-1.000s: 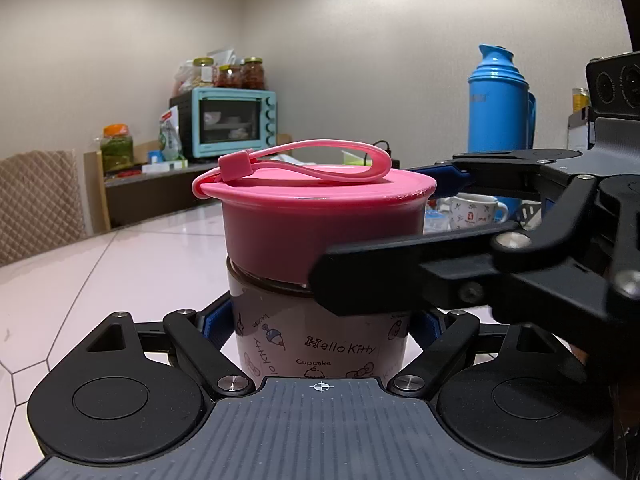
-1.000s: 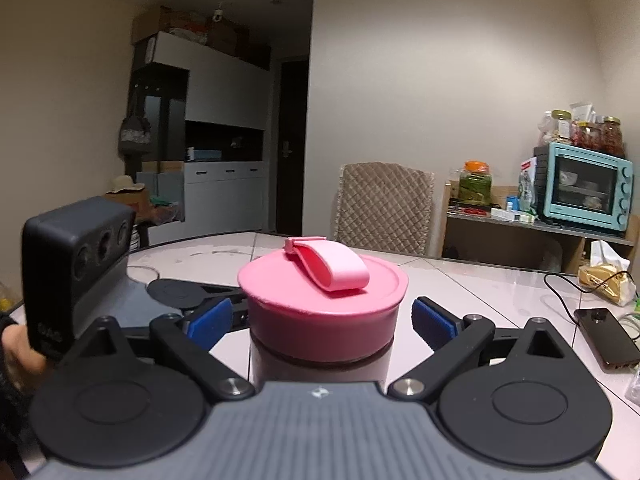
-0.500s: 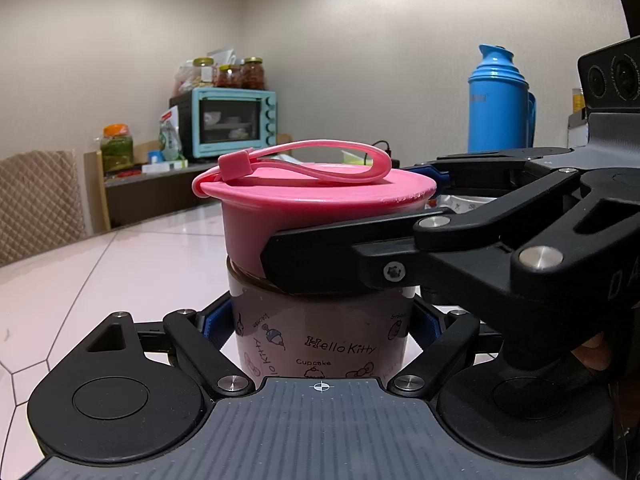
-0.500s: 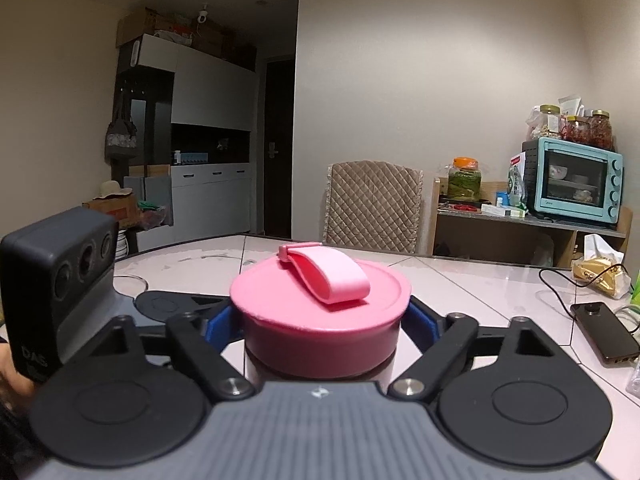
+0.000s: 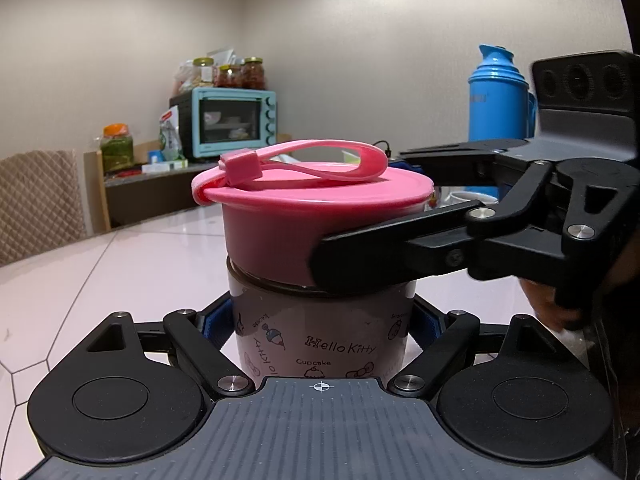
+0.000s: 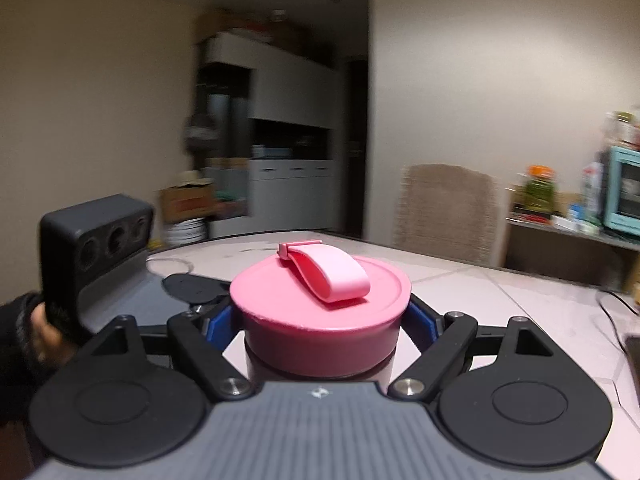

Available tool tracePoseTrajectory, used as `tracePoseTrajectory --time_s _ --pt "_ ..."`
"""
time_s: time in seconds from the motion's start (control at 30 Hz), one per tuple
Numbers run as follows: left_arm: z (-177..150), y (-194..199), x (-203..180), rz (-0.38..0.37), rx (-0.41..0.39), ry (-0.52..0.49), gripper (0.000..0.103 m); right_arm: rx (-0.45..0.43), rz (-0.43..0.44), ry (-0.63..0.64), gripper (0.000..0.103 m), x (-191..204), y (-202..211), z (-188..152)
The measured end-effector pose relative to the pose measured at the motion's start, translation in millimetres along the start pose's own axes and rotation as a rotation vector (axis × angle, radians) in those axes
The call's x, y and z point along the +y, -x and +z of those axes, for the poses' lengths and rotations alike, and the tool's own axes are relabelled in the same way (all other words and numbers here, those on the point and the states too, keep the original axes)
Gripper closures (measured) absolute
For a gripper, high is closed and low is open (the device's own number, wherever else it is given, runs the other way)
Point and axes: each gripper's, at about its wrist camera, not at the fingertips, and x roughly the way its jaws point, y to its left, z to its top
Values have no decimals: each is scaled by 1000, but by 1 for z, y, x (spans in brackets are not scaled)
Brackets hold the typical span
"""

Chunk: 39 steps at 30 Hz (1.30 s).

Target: Unscrew bottle cap and pour

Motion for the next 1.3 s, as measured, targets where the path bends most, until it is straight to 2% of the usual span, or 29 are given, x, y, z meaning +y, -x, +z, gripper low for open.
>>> tracePoseTrajectory --time_s 0.17,0.4,0.63,0.83,0.97,1.3 --pt "0 0 0 -1 0 1 13 -12 130 9 18 -22 1 1" --pt "0 0 0 0 0 -2 13 -3 128 35 18 -20 3 9" --pt "0 -1 1 1 -1 -2 13 -4 39 13 9 -7 9 13" --pt "0 -1 2 1 -1 -2 13 -19 -82 -7 5 13 15 13" --pt "-1 -1 2 1 -1 -3 13 -27 -175 -35 5 25 16 11" --pt "-1 -1 2 1 -1 -3 13 -29 -281 -114 5 36 5 10"
